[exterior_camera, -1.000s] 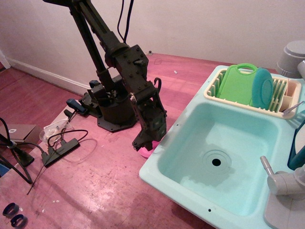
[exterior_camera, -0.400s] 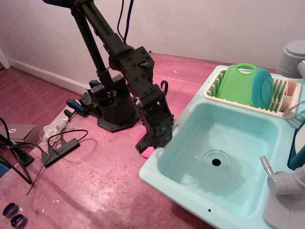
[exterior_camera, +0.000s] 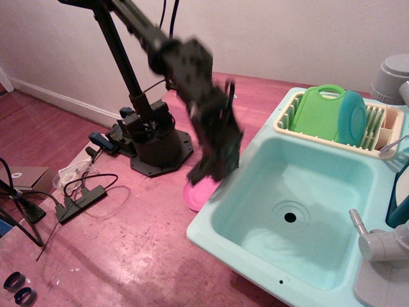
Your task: Put cup from anywhere into sink
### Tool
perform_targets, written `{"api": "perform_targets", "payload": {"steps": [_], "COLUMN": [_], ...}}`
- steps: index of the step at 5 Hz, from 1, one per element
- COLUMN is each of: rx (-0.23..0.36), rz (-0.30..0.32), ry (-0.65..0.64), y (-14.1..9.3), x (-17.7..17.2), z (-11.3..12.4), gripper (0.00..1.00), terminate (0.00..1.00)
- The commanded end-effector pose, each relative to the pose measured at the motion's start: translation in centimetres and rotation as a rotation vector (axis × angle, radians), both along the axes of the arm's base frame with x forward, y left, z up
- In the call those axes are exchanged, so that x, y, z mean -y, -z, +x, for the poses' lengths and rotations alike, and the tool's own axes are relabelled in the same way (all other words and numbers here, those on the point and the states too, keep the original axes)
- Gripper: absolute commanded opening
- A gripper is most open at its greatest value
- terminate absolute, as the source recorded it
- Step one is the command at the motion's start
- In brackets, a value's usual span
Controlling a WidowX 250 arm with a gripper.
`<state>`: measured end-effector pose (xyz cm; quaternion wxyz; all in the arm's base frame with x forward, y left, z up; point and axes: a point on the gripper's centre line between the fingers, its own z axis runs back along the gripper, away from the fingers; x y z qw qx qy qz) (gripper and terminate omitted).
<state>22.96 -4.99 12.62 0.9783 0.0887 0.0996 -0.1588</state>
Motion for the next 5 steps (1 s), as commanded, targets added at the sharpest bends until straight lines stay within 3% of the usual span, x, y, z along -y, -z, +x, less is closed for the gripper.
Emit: {"api": "perform_targets", "payload": {"steps": [1, 2, 4, 5], "rx": [0.036, 0.048, 0.115, 0.114], "rz": [0.028, 0.030, 0.019, 0.019], "ry": [-0.016, -0.018, 0.073, 0.109], "y": [-6.7, -7.3, -7.2, -6.8], "x": [-2.6, -2.5, 0.4, 1.5], "z": [-0.7, 0.3, 8.6, 12.1], "gripper": [0.00, 0.00, 0.00, 0.00], "terminate": [0.00, 0.00, 0.00, 0.00]}}
